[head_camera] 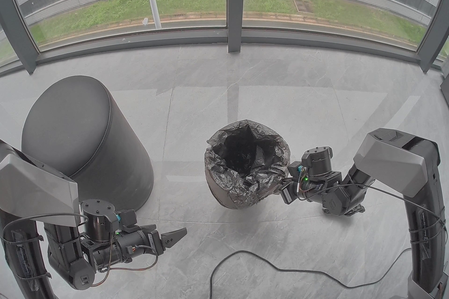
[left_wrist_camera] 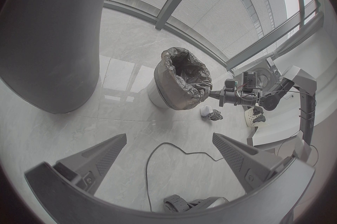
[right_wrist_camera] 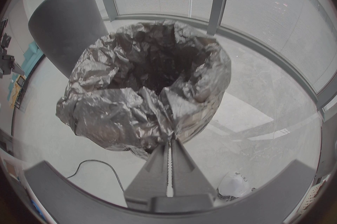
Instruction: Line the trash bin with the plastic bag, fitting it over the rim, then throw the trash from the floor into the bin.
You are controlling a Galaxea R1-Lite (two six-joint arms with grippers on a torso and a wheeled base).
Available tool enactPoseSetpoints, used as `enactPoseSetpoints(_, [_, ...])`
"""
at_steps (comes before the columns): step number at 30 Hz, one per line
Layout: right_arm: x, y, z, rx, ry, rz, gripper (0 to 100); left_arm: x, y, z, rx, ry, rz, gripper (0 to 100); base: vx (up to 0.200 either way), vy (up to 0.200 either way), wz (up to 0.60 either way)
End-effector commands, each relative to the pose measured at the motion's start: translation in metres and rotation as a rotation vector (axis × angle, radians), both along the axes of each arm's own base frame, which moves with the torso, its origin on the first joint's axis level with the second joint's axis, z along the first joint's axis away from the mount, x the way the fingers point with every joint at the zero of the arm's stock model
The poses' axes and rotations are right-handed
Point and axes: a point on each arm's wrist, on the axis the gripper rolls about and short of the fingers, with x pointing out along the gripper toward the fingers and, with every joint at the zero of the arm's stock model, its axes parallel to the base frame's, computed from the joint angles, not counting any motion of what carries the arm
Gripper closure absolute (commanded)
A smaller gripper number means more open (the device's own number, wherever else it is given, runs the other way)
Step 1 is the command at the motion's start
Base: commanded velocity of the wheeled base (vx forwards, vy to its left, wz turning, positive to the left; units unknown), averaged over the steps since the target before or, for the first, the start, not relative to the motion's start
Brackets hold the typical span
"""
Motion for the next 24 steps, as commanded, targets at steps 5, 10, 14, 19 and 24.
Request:
enactPoseSetpoints(5, [0.011, 0.004, -0.01, -0.013, 0.029, 0.0, 100, -0.002, 0.005, -0.002, 0.006, 0.016, 0.015, 0, 0.0, 0.0, 0.0])
enactPoseSetpoints(10, [0.012, 0.004, -0.016, -0.007, 0.033, 0.009, 100, -0.002, 0.005, -0.002, 0.007, 0.018, 0.015, 0, 0.0, 0.0, 0.0])
enactPoseSetpoints(14, [0.002, 0.001, 0.001, -0.003, 0.028, 0.011, 100, -0.002, 0.004, -0.002, 0.008, 0.019, 0.014, 0, 0.0, 0.0, 0.0])
enactPoseSetpoints(19, [-0.017, -0.012, 0.046, 0.021, -0.007, 0.007, 100, 0.0, 0.003, -0.004, 0.007, 0.018, 0.011, 0, 0.0, 0.0, 0.0])
enactPoseSetpoints(24, [-0.043, -0.047, 0.068, 0.029, 0.014, -0.034, 100, -0.001, 0.003, -0.004, 0.008, 0.021, 0.009, 0, 0.0, 0.0, 0.0])
